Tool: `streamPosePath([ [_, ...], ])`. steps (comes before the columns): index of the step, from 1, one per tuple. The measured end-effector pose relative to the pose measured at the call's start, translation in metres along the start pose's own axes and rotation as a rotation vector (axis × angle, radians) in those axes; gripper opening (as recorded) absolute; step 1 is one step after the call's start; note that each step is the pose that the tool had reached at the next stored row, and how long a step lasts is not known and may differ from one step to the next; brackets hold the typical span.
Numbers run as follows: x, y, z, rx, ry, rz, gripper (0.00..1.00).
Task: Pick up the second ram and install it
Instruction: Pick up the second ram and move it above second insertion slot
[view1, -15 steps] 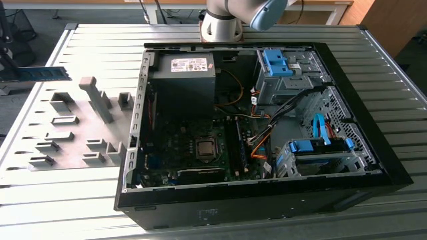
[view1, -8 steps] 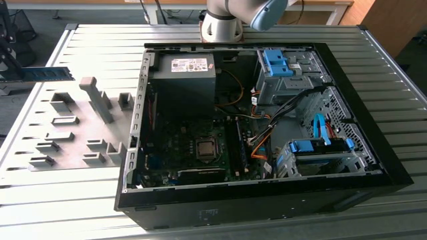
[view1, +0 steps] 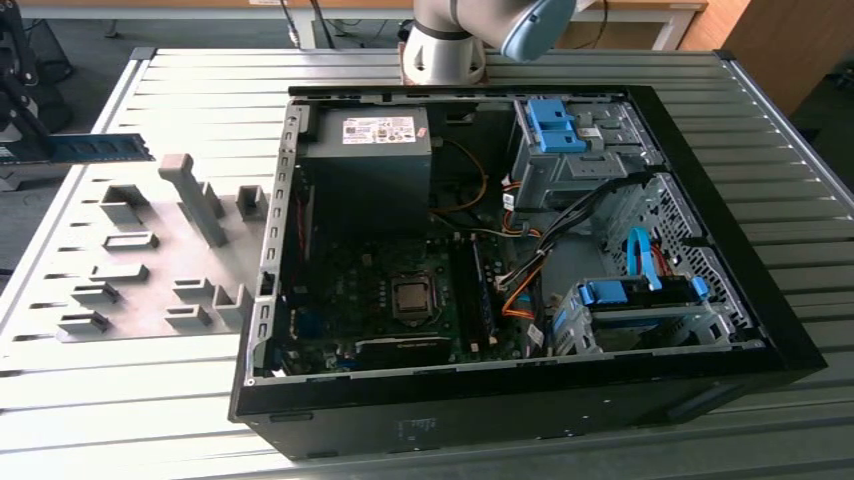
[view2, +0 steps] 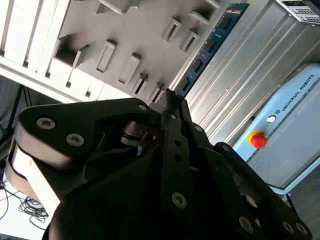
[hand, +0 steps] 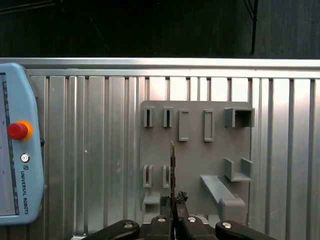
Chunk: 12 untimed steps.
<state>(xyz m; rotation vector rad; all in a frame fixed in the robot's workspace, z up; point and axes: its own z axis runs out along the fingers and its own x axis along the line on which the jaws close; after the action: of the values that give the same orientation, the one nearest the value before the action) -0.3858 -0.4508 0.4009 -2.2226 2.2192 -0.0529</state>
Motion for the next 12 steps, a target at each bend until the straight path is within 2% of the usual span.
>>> streamPosePath([
  [12, 0.0, -0.0087, 0.0002, 0.0, -0.0001, 0.0, 0.14],
])
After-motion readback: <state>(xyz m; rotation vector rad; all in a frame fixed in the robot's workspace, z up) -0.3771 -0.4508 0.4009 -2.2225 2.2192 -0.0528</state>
